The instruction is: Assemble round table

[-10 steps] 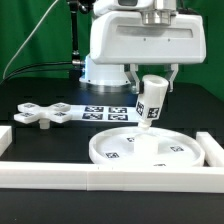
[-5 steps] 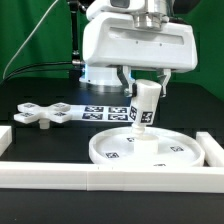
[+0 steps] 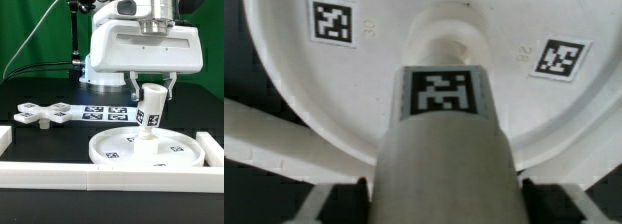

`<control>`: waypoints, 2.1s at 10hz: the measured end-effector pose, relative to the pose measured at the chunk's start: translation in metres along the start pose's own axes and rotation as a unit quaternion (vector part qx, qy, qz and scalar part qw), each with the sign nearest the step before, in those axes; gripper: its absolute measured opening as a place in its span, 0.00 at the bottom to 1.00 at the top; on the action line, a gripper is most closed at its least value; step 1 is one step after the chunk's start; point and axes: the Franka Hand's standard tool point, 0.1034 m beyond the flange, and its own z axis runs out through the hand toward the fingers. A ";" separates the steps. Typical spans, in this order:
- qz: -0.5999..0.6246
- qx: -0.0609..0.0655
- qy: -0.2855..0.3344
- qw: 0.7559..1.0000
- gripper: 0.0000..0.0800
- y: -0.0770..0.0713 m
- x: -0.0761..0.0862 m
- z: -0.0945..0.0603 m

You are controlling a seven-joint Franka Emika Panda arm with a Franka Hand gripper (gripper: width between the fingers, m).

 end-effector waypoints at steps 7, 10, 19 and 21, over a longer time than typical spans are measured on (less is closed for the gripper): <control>-0.003 0.002 -0.001 1.000 0.51 -0.006 -0.002 0.006; -0.003 0.004 -0.005 1.000 0.51 -0.008 -0.006 0.011; -0.008 -0.013 0.014 1.000 0.80 0.008 -0.007 0.008; -0.006 -0.017 0.016 1.000 0.81 0.015 -0.003 -0.001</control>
Offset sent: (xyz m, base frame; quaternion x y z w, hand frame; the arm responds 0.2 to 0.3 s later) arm 0.0029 0.0075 -0.0019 0.0056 0.0087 0.0057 0.9999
